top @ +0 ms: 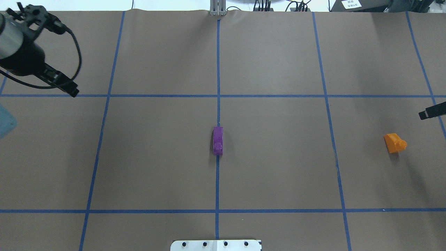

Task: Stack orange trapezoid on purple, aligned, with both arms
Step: 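Raise the left gripper away from the purple trapezoid, then lower the right gripper onto the orange trapezoid and close it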

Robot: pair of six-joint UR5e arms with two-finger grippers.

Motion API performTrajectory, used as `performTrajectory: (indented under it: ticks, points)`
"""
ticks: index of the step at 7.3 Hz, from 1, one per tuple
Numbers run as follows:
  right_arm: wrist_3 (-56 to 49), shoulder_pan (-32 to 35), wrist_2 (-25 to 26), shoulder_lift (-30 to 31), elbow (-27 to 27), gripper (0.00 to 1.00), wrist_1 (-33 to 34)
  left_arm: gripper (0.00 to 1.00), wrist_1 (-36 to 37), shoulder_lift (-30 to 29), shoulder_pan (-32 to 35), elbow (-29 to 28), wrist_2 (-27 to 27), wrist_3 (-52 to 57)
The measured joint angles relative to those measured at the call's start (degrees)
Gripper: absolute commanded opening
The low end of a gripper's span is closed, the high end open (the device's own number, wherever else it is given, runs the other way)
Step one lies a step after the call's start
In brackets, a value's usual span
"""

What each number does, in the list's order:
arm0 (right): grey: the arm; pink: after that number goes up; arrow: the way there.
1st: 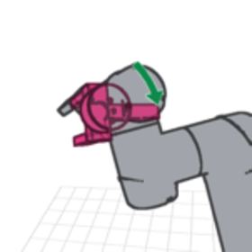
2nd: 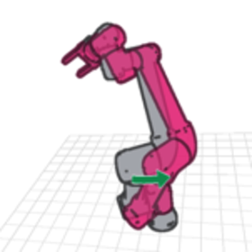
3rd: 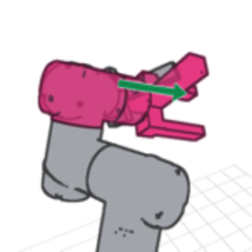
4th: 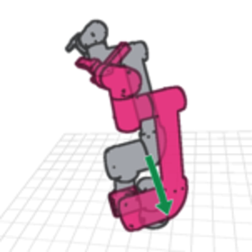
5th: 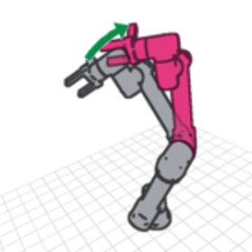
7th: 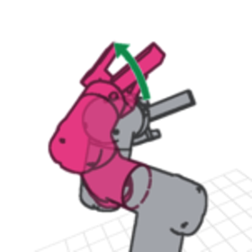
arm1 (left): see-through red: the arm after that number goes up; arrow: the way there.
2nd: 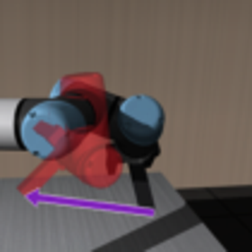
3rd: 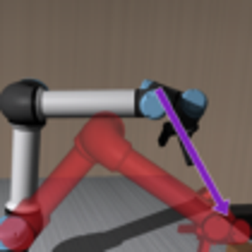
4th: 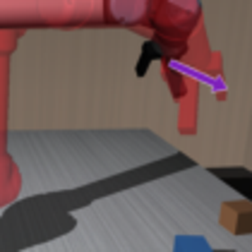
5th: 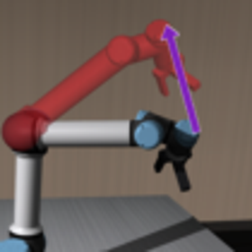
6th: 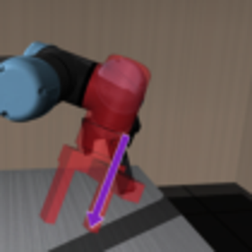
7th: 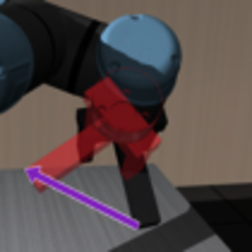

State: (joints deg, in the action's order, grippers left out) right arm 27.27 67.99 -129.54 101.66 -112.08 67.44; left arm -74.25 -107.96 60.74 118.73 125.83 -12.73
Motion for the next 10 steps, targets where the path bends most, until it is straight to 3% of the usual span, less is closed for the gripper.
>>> performTrajectory:
  ticks: [2, 5, 8, 10]
  points:
    - [11.31, -6.92, 6.78, 2.69, 1.51, 0.98, -9.06, 1.00, 0.05, 4.00, 7.35, -0.30, 0.55, 9.35]
    - [20.20, -14.63, 14.96, 2.92, 9.05, 0.95, -20.31, 1.00, -0.02, 5.98, 9.91, -0.30, 1.99, 13.84]
    - [24.21, -19.24, 20.62, 3.02, 12.29, 0.64, -25.20, 1.00, -0.08, 6.02, 10.00, -0.26, 2.13, 13.76]
    - [24.32, -20.01, 21.10, 2.99, 13.07, 0.61, -25.42, 1.00, -0.10, 6.01, 9.92, -0.26, 2.14, 13.53]
